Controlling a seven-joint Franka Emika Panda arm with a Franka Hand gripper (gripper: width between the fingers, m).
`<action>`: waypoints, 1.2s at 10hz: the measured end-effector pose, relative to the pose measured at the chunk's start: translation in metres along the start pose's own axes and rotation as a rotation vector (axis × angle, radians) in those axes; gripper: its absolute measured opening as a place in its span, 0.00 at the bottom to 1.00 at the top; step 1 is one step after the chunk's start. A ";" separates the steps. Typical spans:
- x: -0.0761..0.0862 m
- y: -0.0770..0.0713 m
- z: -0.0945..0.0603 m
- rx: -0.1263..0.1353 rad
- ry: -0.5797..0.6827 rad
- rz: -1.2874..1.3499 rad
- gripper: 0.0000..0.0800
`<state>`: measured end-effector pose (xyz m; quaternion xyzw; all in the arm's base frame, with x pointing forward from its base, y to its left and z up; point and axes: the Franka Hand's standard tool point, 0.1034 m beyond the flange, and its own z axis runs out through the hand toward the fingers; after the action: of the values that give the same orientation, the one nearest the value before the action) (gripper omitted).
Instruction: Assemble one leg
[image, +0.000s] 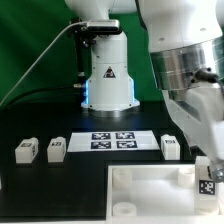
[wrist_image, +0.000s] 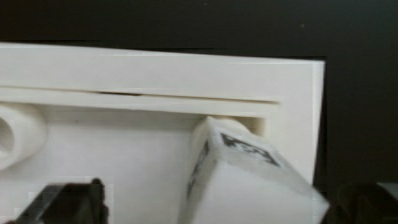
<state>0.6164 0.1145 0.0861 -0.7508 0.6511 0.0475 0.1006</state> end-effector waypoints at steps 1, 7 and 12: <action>0.002 0.001 0.001 -0.003 0.008 -0.130 0.81; 0.002 -0.012 0.009 -0.147 0.087 -1.026 0.81; 0.003 -0.015 0.007 -0.133 0.095 -0.976 0.50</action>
Offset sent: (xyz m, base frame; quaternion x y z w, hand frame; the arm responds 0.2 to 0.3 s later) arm 0.0000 0.0000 0.0000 0.0000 0.0000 -0.2667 0.9638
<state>0.6317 0.1149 0.0795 -0.9742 0.2230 0.0020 0.0333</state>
